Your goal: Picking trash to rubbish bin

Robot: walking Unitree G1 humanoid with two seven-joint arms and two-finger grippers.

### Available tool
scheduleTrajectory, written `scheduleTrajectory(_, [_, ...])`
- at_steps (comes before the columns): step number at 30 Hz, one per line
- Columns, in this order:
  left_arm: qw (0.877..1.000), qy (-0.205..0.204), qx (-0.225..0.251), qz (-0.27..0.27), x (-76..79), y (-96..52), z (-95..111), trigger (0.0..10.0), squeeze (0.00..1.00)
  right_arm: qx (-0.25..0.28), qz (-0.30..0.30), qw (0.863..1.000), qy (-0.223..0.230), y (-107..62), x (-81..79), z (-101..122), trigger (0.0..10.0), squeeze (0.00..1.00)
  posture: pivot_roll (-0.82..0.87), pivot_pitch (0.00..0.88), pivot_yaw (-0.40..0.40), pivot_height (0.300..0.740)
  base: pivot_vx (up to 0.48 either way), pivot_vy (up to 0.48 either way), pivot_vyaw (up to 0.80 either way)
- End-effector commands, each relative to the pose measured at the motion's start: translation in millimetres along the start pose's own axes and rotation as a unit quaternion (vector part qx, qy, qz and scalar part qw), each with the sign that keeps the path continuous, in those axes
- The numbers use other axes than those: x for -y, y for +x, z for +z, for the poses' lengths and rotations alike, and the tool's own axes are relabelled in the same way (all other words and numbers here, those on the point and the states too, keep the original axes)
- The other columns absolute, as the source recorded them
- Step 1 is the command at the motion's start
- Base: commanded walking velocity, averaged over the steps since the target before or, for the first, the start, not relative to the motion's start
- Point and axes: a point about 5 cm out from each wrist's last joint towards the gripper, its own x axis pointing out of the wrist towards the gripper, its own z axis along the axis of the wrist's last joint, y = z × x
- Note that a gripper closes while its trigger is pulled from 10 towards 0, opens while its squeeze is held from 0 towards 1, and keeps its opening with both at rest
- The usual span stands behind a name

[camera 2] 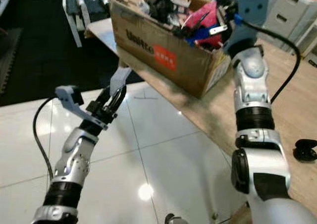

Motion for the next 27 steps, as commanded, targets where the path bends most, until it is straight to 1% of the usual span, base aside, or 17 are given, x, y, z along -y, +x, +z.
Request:
scheduleTrajectory(1, [1.000, 0.002, 0.001, -0.009, 6.2, -1.9, 6.3, 10.0, 0.00, 0.009, -0.013, 0.999, -0.036, 5.8, 8.7, 6.2, 10.0, 0.00, 0.07, 0.275, -0.077, 0.740, 0.000, 0.000, 0.00])
scheduleTrajectory(2, [1.000, 0.002, 0.001, -0.009, 6.2, -1.9, 6.3, 10.0, 0.00, 0.009, -0.013, 0.999, -0.036, 5.8, 8.7, 6.2, 10.0, 0.00, 0.07, 0.275, -0.077, 0.740, 0.000, 0.000, 0.00])
scheduleTrajectory(3, [1.000, 0.005, 0.007, -0.017, 10.8, -0.7, 12.4, 10.0, 0.00, 0.010, -0.009, 0.998, -0.057, 9.0, 8.9, 8.3, 10.0, 0.00, 0.07, 0.296, -0.076, 0.740, 0.000, 0.000, 0.00])
scheduleTrajectory(5, [1.000, 0.007, 0.013, -0.024, 16.0, 1.0, 18.6, 10.0, 0.00, 0.010, -0.001, 0.997, -0.083, 12.0, 7.1, 9.4, 10.0, 0.00, 0.07, 0.296, -0.076, 0.740, 0.000, 0.000, 0.00])
scheduleTrajectory(6, [0.999, 0.009, 0.016, -0.029, 19.6, 0.6, 23.1, 10.0, 0.00, 0.009, 0.003, 0.995, -0.098, 13.9, 5.7, 10.2, 10.0, 0.00, 0.09, 0.322, -0.077, 0.740, 0.000, 0.000, 0.00])
scheduleTrajectory(9, [0.999, 0.011, 0.017, -0.032, 22.0, 0.1, 26.1, 10.0, 0.00, 0.009, 0.004, 0.994, -0.107, 15.2, 5.0, 10.6, 10.0, 0.00, 0.09, 0.322, -0.077, 0.740, 0.000, 0.000, 0.00])
scheduleTrajectory(11, [0.999, 0.015, 0.020, -0.041, 29.3, -0.2, 34.9, 10.0, 0.00, 0.000, 0.010, 0.992, -0.123, 19.1, 0.3, 9.0, 10.0, 0.00, 0.11, 0.355, -0.070, 0.740, 0.000, 0.000, 0.00])
scheduleTrajectory(15, [0.999, 0.017, 0.019, -0.045, 35.0, -1.0, 41.3, 10.0, 0.00, -0.011, 0.017, 0.990, -0.140, 20.9, -5.6, 4.7, 10.0, 0.00, 0.12, 0.367, -0.065, 0.740, 0.000, 0.000, 0.00])
scheduleTrajectory(16, [0.998, 0.022, 0.021, -0.050, 39.3, -1.0, 47.9, 10.0, 0.00, -0.021, 0.029, 0.986, -0.165, 21.1, -12.1, 0.5, 10.0, 0.00, 0.13, 0.373, -0.062, 0.740, 0.000, 0.000, 0.00])
scheduleTrajectory(17, [0.998, 0.023, 0.022, -0.052, 40.7, -0.6, 50.6, 10.0, 0.00, -0.022, 0.033, 0.983, -0.181, 21.6, -14.1, -0.1, 10.0, 0.00, 0.13, 0.373, -0.061, 0.740, 0.000, 0.000, 0.00])
scheduleTrajectory(19, [0.998, 0.024, 0.023, -0.052, 41.2, -0.7, 53.1, 10.0, 0.00, -0.020, 0.035, 0.980, -0.197, 23.3, -15.8, 1.4, 10.0, 0.00, 0.14, 0.373, -0.059, 0.740, 0.000, 0.000, 0.00])
scheduleTrajectory(24, [0.998, 0.025, 0.018, -0.048, 39.4, -2.3, 51.8, 10.0, 0.00, -0.014, 0.034, 0.976, -0.215, 25.4, -15.5, 4.8, 10.0, 0.00, 0.13, 0.370, -0.054, 0.740, 0.000, 0.000, 0.00])
scheduleTrajectory(25, [0.999, 0.024, 0.015, -0.046, 39.3, -3.1, 51.5, 10.0, 0.00, -0.013, 0.033, 0.975, -0.221, 26.0, -15.3, 5.7, 10.0, 0.55, 0.13, 0.370, -0.054, 0.740, 0.000, 0.000, 0.00])
scheduleTrajectory(26, [0.999, 0.023, 0.013, -0.047, 39.5, -3.3, 51.0, 10.0, 0.00, -0.010, 0.024, 0.971, -0.237, 27.1, -12.6, 7.8, 10.0, 0.71, 0.13, 0.362, -0.047, 0.740, 0.000, 0.000, 0.00])
scheduleTrajectory(27, [0.999, 0.023, 0.013, -0.047, 39.5, -3.3, 51.0, 10.0, 0.00, -0.010, 0.024, 0.971, -0.237, 27.1, -12.6, 7.8, 10.0, 0.71, 0.13, 0.362, -0.047, 0.740, 0.000, 0.000, 0.00])
